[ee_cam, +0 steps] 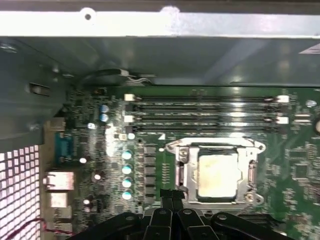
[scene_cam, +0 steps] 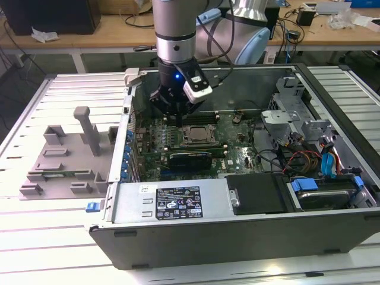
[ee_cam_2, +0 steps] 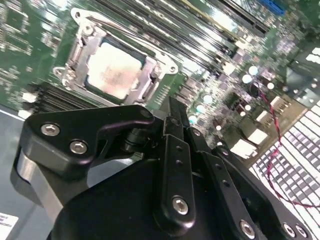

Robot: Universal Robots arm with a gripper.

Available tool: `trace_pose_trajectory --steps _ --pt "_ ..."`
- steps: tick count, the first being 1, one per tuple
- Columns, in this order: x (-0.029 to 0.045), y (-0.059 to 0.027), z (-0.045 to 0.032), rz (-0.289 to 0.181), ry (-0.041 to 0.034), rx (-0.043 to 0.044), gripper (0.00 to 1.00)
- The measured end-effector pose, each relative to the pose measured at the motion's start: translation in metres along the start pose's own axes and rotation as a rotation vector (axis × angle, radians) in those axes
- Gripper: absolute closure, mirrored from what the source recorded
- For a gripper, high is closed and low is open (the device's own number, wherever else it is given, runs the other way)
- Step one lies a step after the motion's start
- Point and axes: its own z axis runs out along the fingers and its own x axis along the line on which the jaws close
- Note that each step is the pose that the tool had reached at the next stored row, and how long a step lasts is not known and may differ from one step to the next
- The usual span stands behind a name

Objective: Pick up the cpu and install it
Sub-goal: 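Install the first cpu locking lever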

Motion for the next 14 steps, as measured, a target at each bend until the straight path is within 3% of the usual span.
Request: trace_pose_trajectory --steps 3,8,10,11,14 --pt "0.0005 0.0000 0.0001 -0.004 0.0007 -0.0005 0.89" --pt "0.0013 0.0000 0.0005 -0.074 -0.0011 -0.0076 0.89" --pt "0.0025 0.0001 0.0011 -0.103 -0.0034 -0.0429 0.89" --pt "0.0026 0.0001 0.0011 -0.106 -0.0038 -0.0514 0.89" --pt "0.0073 0.0001 0.0011 -0.113 -0.0059 -0.0577 0.89"
